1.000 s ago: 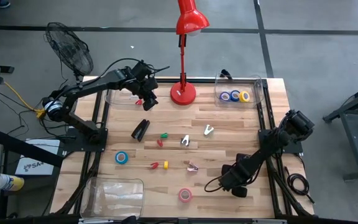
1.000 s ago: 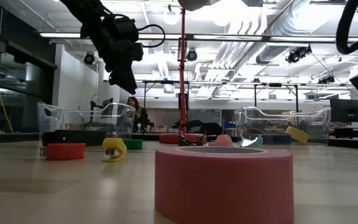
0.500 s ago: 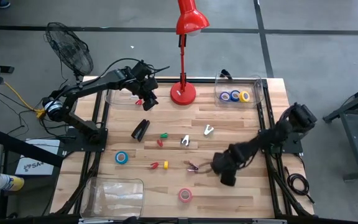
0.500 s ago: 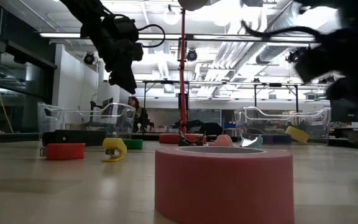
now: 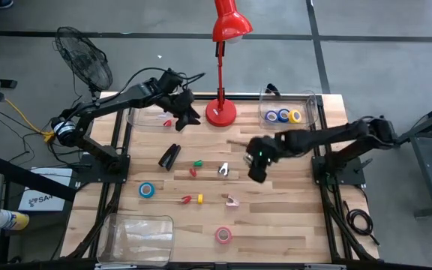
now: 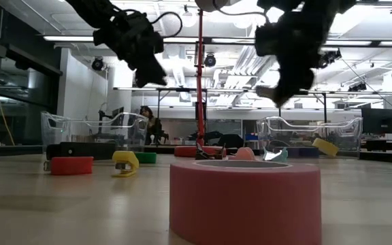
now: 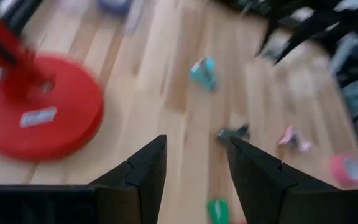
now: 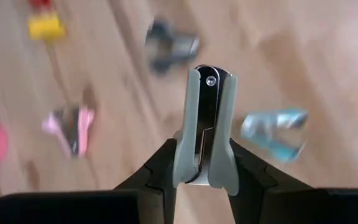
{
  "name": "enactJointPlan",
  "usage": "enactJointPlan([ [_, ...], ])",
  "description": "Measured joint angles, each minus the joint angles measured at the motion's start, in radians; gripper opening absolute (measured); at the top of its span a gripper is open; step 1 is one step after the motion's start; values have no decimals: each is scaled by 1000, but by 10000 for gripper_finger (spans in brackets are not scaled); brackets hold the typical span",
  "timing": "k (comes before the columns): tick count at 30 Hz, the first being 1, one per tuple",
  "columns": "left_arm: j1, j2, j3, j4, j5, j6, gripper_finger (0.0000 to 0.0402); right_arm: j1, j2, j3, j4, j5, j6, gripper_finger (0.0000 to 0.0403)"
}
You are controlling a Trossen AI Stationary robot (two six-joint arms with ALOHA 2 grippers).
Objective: Pick and place Stapler, Stapler remover, tape
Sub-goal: Put the gray stapler remover into the bottom transparent bin
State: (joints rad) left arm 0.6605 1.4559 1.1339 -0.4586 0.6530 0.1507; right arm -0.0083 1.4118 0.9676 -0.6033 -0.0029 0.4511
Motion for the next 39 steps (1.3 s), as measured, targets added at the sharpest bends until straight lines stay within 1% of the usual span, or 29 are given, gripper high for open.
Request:
enactJointPlan([
  [4,0,0,0,145,80,-67,165,-96,-33,0,105,1,-113,92],
  [7,0,0,0,275,123,-146,165,-157,-49,0,200,-1,-192,92],
  [11,-17,0,0,445,119,-236,165,-223,-52,0,351,-31,-284,92],
  [14,-46,0,0,548,70,-243,165,-254,-52,0,454,-43,-356,92],
  [18,-99,0,0,642,-51,-242,165,-290,-52,0,527,-40,-437,92],
  [21,-138,0,0,678,-159,-235,165,-326,-52,0,556,-57,-494,92],
  [25,-176,0,0,694,-271,-234,166,-369,-52,0,619,-65,-517,92],
  [29,-203,0,0,696,-330,-241,169,-406,-52,0,727,-139,-504,92],
  [32,-216,0,0,708,-342,-261,191,-416,-52,0,796,-185,-496,92],
  [36,-238,0,0,771,-356,-288,237,-426,-52,0,845,-238,-477,92],
  [39,-249,0,0,814,-378,-290,266,-426,-52,0,859,-249,-477,92],
])
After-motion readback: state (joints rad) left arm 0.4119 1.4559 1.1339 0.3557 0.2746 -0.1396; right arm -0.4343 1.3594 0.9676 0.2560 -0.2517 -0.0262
